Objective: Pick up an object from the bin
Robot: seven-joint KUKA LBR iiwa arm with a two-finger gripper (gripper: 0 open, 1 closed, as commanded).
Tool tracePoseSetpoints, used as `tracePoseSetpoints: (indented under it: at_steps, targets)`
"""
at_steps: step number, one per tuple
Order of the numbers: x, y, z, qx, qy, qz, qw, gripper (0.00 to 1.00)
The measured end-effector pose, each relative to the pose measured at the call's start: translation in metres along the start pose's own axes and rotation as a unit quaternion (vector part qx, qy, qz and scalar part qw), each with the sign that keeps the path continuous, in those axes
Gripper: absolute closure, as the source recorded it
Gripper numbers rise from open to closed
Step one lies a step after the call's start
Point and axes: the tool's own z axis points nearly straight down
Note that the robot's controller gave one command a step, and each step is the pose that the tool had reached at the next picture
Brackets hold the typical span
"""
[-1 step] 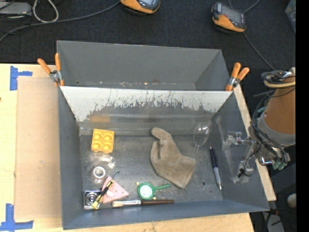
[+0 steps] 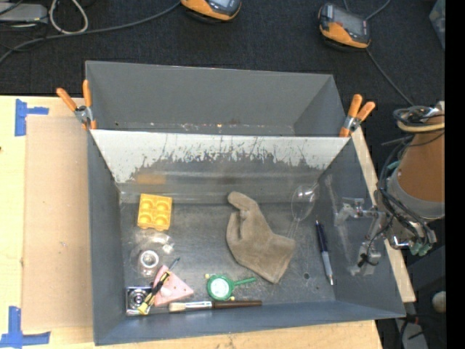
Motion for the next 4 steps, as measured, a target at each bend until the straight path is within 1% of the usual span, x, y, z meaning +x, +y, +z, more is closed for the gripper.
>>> tracePoseSetpoints:
  at_steps: [1,2,3,4]
  targets:
    - [-0.096,-0.009,0.057,0.001,-0.0033,-0.024,0.9997,0.00]
    - [-0.009,0.096,0.052,0.000,0.0001,0.054,0.9985,0.00]
    - [-0.064,0.071,0.069,0.001,-0.0022,-0.097,0.9953,0.00]
    - [-0.031,0.117,0.066,-0.002,0.0017,-0.108,0.9942,0.00]
